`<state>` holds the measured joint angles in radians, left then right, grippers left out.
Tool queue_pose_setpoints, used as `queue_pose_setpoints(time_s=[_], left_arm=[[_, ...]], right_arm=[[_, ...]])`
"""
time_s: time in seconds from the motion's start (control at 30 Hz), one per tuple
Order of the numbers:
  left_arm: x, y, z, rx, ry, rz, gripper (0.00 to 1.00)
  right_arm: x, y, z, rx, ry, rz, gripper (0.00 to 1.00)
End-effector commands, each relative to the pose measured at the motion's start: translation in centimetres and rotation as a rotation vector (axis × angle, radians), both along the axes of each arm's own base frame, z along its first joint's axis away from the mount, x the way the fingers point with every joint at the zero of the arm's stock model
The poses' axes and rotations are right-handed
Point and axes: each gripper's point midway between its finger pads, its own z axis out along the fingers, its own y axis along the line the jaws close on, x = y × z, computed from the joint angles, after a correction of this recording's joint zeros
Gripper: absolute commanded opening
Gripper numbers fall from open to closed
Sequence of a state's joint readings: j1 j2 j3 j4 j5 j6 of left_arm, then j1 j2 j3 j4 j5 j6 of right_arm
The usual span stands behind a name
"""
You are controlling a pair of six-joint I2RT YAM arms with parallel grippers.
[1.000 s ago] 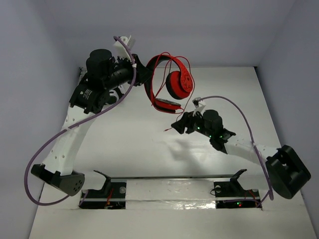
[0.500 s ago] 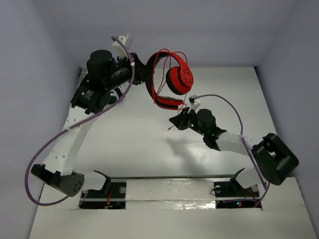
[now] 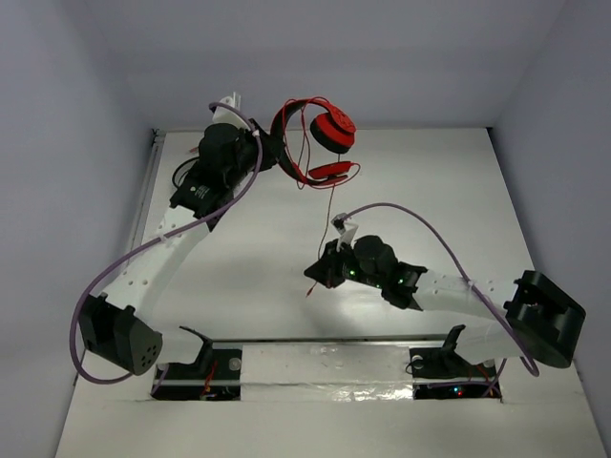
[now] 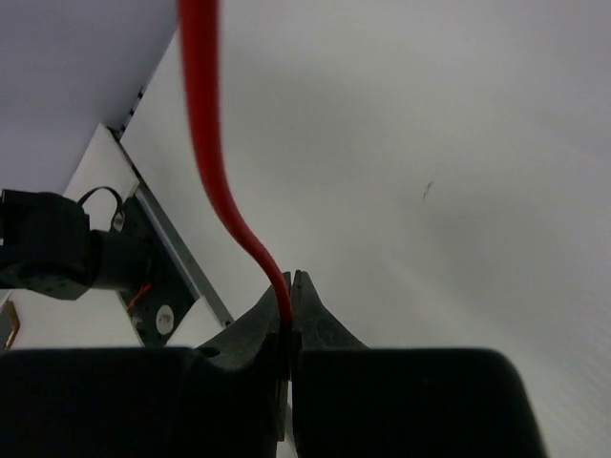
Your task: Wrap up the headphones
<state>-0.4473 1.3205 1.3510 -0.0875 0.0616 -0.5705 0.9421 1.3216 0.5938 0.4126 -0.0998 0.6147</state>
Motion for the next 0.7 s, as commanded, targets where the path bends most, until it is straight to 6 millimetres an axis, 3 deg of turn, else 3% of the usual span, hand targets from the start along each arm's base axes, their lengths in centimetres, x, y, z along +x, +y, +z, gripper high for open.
queue_pose_setpoints(time_s=[0.0, 0.07, 0.33, 0.5, 0.67], left_arm=[[1.2, 1.6, 4.3, -0.166, -0.143, 0.131, 0.00], [1.9, 2.4, 2.3, -0.136, -0.123, 0.200, 0.00], [3.0, 4.3, -4.5, 0.000, -0.052, 0.363, 0.00], [2.0, 2.4, -7.2, 0.052, -0.035, 0.362, 0.00], [0.4, 0.5, -10.9, 0.095, 0.006, 0.327, 0.00]], right_arm=[[-0.8, 0.7, 1.1, -0.005, 0.013, -0.007, 0.00], [-1.1, 1.2, 1.6, -0.024, 0.009, -0.008, 0.00], [-5.8, 3.5, 4.8, 0.061, 0.018, 0.176, 0.00], [-6.0, 3.8, 5.4, 0.060, 0.015, 0.201, 0.00], [-4.5, 3.8, 9.7, 0.150, -0.052, 0.124, 0.00]])
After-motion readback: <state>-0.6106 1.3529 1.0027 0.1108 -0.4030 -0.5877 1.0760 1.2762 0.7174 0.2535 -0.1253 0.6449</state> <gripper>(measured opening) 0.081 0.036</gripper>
